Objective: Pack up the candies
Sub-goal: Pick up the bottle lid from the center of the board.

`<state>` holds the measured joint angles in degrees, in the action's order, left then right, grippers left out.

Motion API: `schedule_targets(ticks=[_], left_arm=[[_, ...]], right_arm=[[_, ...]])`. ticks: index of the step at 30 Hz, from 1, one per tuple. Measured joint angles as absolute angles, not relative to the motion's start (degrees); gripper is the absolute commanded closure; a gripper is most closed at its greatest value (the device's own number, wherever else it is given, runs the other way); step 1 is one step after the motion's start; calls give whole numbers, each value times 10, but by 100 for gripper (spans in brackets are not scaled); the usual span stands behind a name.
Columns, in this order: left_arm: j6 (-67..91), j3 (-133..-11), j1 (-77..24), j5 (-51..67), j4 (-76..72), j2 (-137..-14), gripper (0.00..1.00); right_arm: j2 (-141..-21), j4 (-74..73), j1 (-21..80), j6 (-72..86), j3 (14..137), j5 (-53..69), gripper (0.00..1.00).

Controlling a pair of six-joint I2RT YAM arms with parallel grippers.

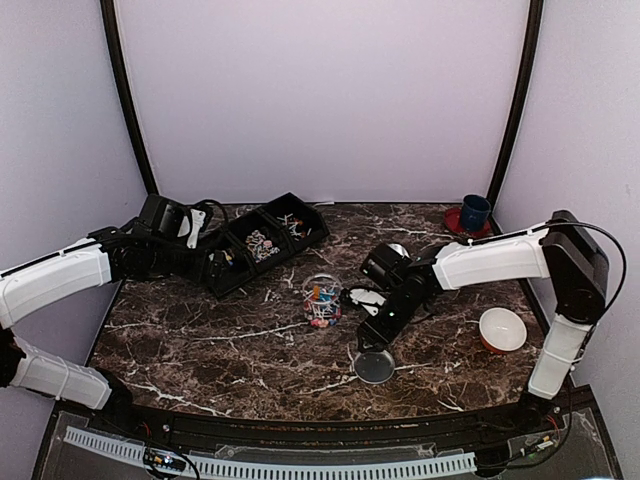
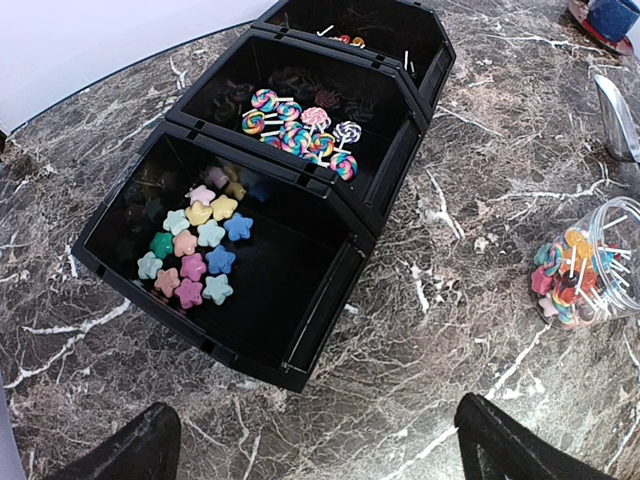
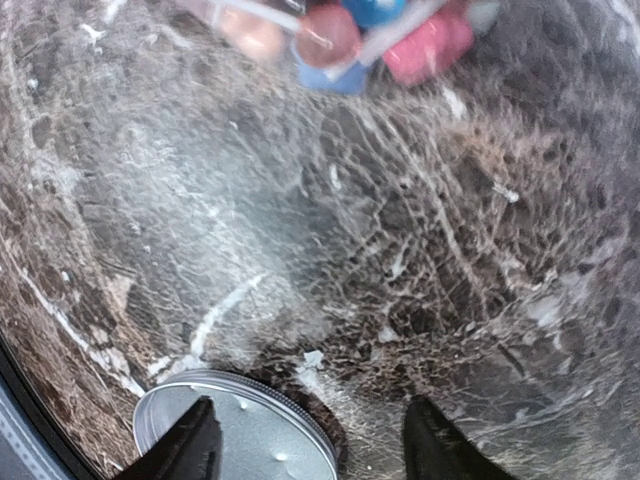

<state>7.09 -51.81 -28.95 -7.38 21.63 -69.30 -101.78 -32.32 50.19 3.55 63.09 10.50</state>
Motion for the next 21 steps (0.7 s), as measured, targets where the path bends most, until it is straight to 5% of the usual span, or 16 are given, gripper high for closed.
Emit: schedule_targets(ticks=[5, 8, 21], left_arm=[[71, -518, -289, -74, 218, -693, 1], [71, -518, -289, -74, 221, -693, 1], [71, -518, -289, -73, 225, -693, 1]], right_arm=[[-1035, -336, 491, -6, 635, 135, 50], [-1040, -343, 484, -23, 637, 152, 65], [-1066, -378, 436, -90, 653, 245, 70]])
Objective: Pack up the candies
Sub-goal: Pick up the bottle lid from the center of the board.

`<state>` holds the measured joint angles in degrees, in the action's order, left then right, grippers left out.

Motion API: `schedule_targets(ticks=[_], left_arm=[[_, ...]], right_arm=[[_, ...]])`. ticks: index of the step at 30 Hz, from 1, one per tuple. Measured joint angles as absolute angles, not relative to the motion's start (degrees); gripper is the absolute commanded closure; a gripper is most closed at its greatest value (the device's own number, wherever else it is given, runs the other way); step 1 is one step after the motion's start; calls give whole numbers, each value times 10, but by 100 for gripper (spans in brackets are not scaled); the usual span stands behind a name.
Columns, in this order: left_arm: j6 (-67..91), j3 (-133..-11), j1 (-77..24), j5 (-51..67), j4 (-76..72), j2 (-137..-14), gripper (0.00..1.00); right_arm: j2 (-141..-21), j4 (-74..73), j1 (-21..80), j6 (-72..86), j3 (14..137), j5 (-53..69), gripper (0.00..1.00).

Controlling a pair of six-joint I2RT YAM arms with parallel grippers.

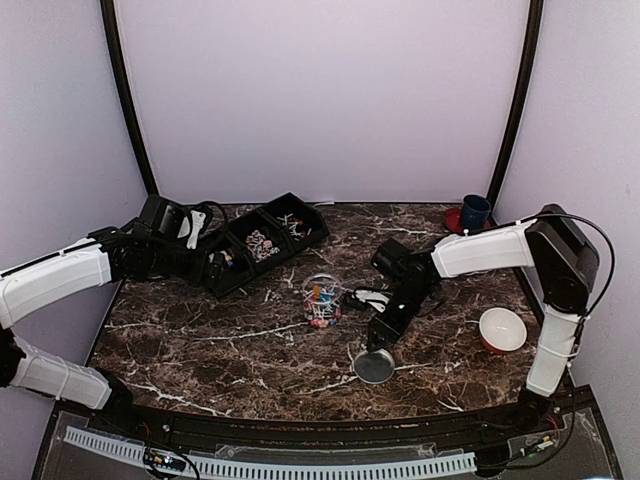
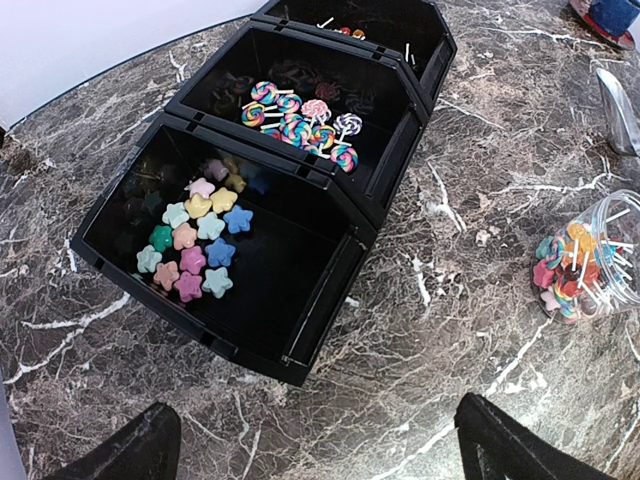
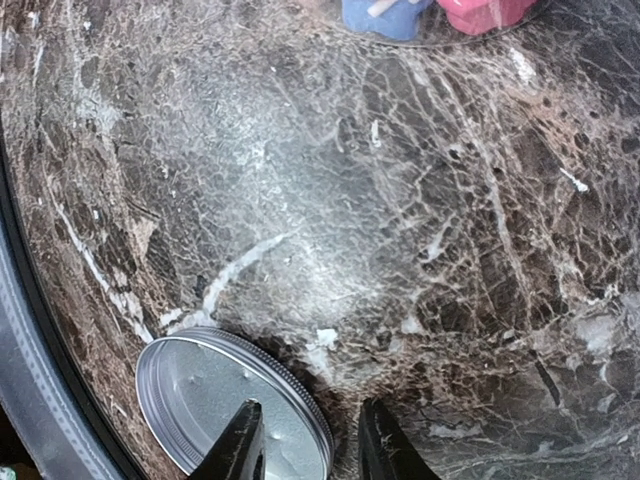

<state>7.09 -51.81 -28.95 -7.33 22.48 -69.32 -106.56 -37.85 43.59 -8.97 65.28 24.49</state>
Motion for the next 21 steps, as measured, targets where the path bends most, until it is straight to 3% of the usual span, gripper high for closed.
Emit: schedule_targets(ticks=[7, 21], left_arm=[[71, -518, -289, -73, 225, -693, 1], [71, -518, -289, -73, 225, -697, 1]], right_arm=[[-1093, -399, 417, -107, 677, 286, 80], [-1099, -399, 416, -121, 677, 302, 84]])
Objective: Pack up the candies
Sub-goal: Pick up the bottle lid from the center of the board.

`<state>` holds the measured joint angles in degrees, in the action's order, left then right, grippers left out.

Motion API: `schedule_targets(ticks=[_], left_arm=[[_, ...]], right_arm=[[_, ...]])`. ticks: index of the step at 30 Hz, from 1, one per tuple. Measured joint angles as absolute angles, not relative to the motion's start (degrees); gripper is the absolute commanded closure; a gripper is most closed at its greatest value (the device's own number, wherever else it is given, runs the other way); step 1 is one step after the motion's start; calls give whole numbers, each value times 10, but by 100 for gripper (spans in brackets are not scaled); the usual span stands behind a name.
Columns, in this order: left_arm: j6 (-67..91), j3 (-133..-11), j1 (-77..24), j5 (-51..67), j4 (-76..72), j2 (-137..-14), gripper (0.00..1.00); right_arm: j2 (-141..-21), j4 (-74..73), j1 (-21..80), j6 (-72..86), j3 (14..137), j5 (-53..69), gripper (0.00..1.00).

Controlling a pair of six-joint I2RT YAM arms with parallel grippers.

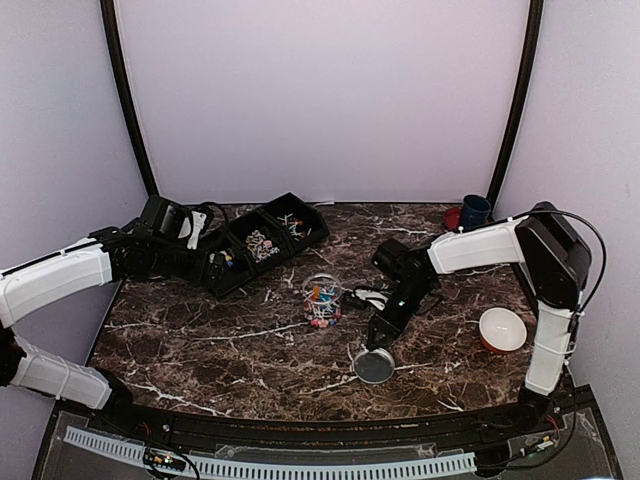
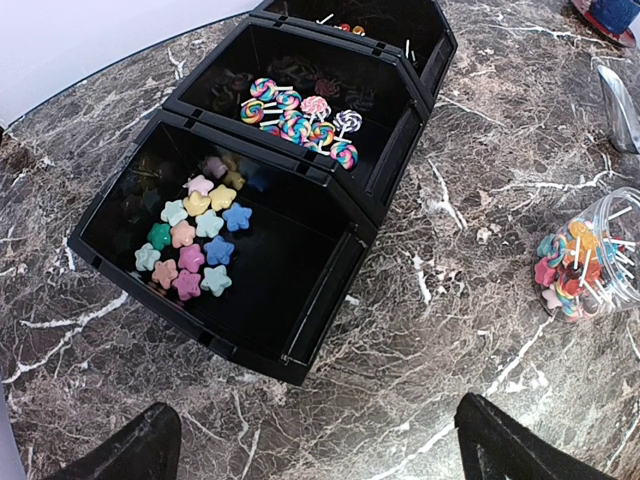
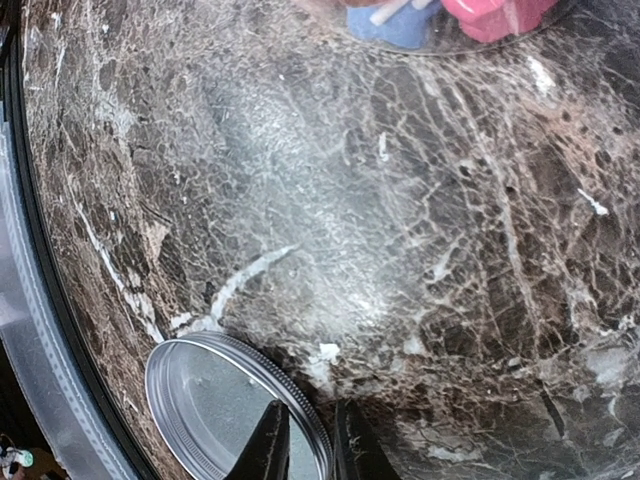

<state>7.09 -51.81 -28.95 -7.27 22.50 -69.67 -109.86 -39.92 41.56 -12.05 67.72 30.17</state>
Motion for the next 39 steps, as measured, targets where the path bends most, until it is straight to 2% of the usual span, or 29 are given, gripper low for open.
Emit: schedule_targets(ticks=[5, 11, 25, 29, 39], left_arm=[[71, -518, -289, -73, 225, -697, 1], [71, -518, -289, -73, 225, -698, 1], [71, -518, -289, -70, 226, -703, 1], [71, -518, -289, -70, 226, -703, 1], [70, -518, -289, -51, 225, -701, 1]], right_arm=[[-1100, -399, 416, -125, 676, 308, 87], [-1103, -402, 416, -129, 675, 311, 99], [-1102, -401, 416, -120, 675, 313, 100], [-1080, -386, 416, -102, 669, 267, 100], [-941, -318, 440, -68, 627, 80, 100]])
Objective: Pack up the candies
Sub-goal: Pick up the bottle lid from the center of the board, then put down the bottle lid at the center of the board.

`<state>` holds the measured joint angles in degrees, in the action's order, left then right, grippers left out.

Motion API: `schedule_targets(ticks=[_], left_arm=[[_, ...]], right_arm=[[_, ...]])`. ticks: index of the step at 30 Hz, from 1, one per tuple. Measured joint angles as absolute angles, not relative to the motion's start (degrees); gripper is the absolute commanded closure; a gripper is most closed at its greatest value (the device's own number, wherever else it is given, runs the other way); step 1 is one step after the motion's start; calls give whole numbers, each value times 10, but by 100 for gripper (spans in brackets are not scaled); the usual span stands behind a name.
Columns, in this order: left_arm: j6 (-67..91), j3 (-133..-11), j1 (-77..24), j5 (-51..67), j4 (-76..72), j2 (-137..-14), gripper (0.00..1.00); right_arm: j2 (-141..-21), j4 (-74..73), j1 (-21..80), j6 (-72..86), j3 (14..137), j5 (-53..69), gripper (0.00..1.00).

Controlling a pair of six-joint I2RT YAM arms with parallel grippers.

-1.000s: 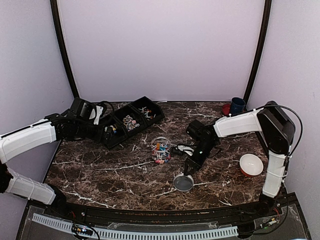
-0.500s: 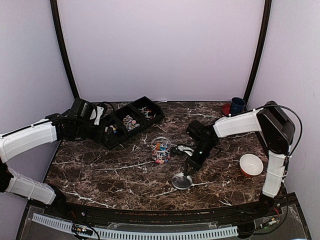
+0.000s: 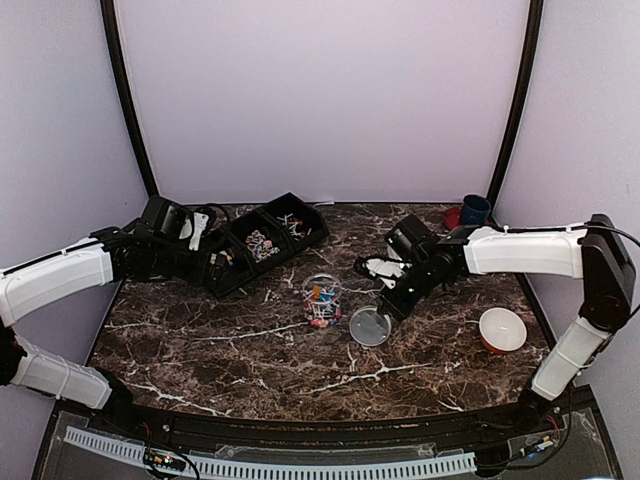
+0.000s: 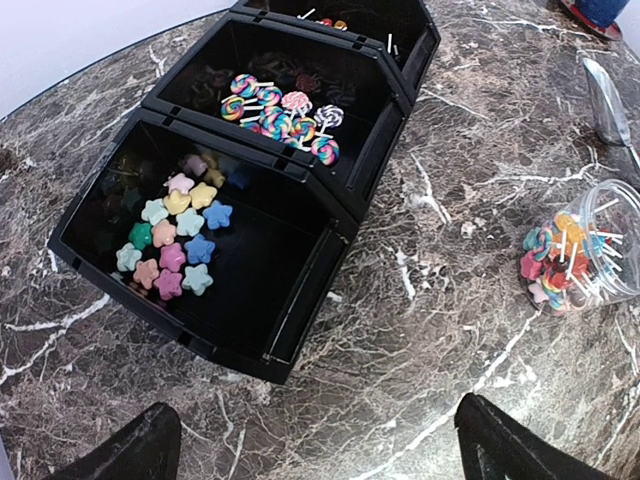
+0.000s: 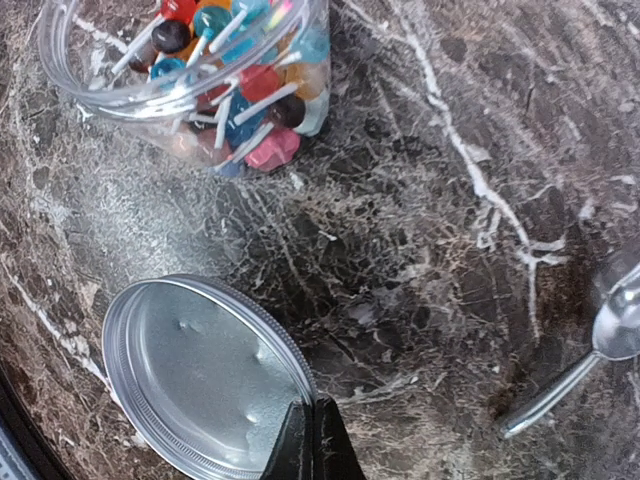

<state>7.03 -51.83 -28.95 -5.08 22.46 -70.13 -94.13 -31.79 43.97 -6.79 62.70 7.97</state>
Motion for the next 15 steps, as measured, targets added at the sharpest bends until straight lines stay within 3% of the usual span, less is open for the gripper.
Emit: schedule_targets(ticks=[15], left_arm=[[64, -518, -289, 52, 205, -688, 1]], right_arm=[[-779, -144, 534, -104, 528, -257, 100]])
